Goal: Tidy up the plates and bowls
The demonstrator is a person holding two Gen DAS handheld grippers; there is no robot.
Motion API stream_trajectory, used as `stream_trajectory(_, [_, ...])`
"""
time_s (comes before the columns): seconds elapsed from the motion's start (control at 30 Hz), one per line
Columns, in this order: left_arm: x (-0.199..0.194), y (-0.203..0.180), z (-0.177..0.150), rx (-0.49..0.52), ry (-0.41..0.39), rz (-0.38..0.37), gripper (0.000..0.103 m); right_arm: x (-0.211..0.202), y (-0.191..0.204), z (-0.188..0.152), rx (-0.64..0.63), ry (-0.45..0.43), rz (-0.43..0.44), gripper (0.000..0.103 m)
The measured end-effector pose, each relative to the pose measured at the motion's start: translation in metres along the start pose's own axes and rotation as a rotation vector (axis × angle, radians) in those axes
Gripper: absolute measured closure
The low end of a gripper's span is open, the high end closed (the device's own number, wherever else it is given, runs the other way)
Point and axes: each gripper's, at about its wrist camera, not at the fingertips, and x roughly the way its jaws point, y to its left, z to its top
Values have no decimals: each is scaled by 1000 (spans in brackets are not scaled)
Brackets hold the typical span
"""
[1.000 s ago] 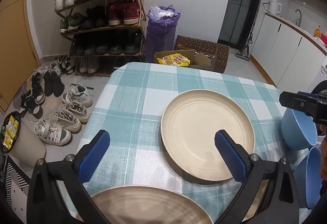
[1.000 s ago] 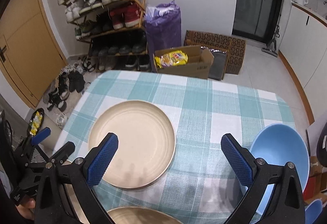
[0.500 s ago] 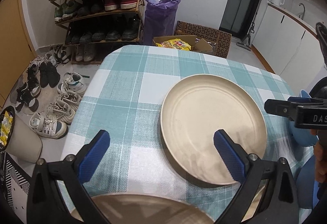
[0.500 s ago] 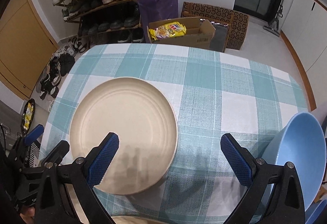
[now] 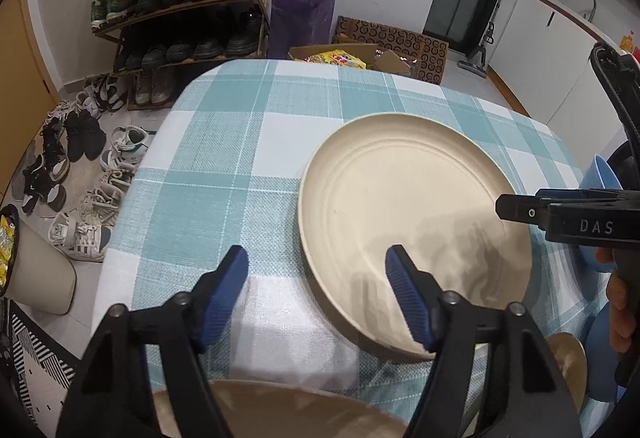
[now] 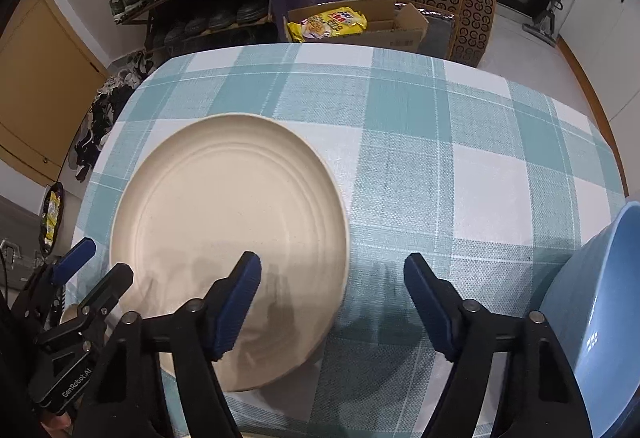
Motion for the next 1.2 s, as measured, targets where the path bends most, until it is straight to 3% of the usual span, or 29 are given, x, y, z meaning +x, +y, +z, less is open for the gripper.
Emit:
stream_trajectory(0.13, [6, 0, -1, -7, 13, 3, 40, 6, -4, 0, 10, 17, 12, 38])
stream_trajectory(0.37, [14, 0, -2, -15, 42, -6, 63, 12, -5, -3, 5, 32, 16, 61])
stream_trajectory(0.7, [14, 1, -3, -18, 44, -17, 83, 14, -2, -7, -14, 35, 37, 85])
stream_trajectory(0.9, [14, 0, -3, -14, 39, -22, 88, 15, -2, -8, -19, 21, 37, 91])
stream_trajectory(1.2, [12, -3, -3, -15, 31, -19, 89, 12, -3, -10, -23, 9, 22, 92])
